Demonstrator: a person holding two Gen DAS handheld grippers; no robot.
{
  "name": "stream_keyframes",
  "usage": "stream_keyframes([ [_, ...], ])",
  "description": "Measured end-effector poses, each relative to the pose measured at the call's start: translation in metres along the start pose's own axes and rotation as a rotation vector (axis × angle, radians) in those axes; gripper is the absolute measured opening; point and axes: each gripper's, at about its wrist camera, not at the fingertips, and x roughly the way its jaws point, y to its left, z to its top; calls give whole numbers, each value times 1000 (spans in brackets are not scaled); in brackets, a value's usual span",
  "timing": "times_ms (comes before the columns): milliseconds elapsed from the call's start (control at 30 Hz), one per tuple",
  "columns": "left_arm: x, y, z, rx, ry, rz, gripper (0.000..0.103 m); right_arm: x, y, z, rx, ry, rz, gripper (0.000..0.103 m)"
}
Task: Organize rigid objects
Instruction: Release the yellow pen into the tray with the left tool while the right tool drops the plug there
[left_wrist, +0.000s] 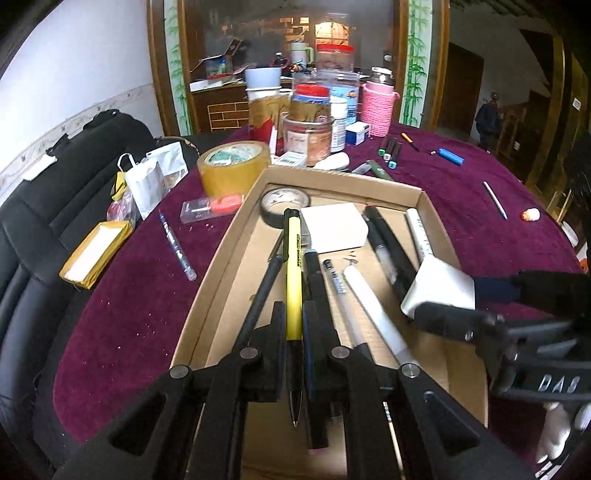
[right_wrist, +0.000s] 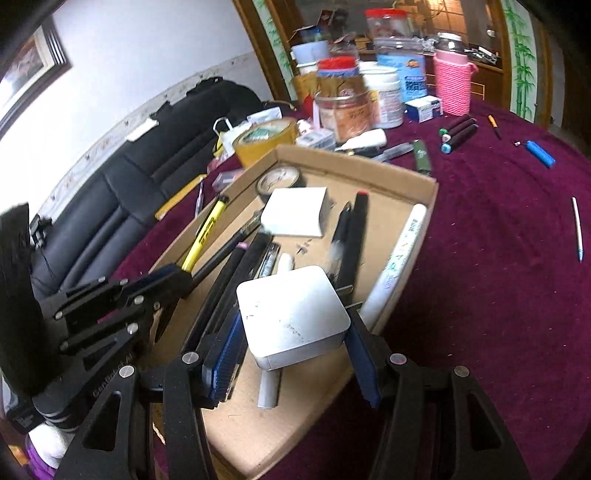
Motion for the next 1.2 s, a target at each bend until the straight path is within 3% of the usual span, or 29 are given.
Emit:
stream_keyframes([
  [400,19,11,-6,-31,22,-17,8,13,30,-19,-128,36,-50,60],
  [867,35,17,-6,-48,45,-28,8,25,68,-31,-295,9,-110,60],
  [1200,38,22,-6,-78,56,-56,8,25,63,-28,-289,-3,-146,60],
])
